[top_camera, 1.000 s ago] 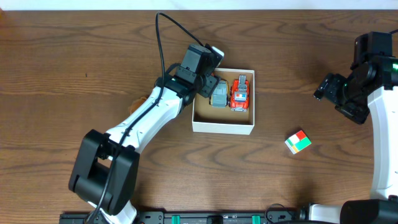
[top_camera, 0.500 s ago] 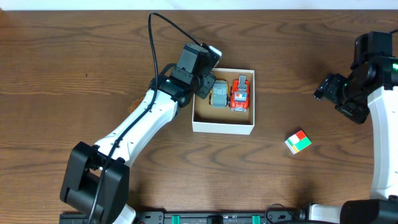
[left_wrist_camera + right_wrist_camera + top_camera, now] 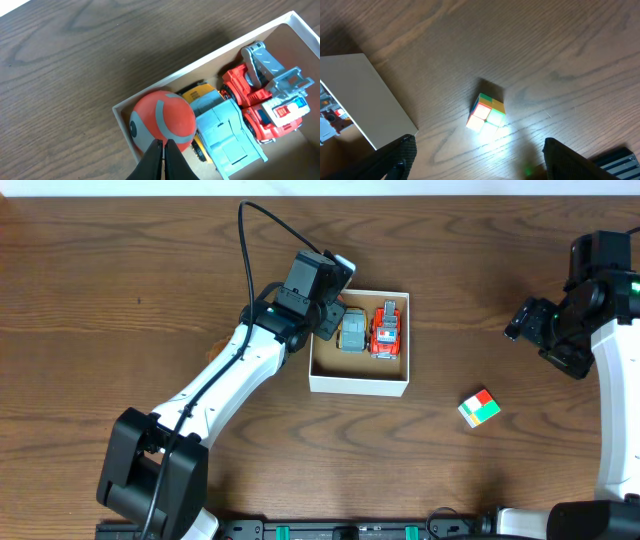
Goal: Pack container
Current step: 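Open the left gripper to release the ball in the box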
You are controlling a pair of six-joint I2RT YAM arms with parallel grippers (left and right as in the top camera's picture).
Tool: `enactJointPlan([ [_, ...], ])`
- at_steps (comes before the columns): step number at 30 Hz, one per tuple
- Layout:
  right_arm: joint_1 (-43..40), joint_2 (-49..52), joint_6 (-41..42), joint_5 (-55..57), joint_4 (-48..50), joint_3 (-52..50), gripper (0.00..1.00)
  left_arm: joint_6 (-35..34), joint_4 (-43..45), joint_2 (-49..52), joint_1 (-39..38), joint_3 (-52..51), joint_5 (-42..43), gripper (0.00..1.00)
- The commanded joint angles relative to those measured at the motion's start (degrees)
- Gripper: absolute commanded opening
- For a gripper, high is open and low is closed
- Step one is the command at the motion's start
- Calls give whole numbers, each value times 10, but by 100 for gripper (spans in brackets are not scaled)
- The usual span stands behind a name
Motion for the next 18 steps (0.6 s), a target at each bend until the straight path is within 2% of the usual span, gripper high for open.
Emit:
enactJointPlan([
  [1, 0, 0, -6, -2, 0, -3, 84, -3, 8, 15, 3, -2, -4, 6],
  [18, 0, 0, -6, -2, 0, -3, 84, -3, 33, 97, 3, -2, -4, 5],
])
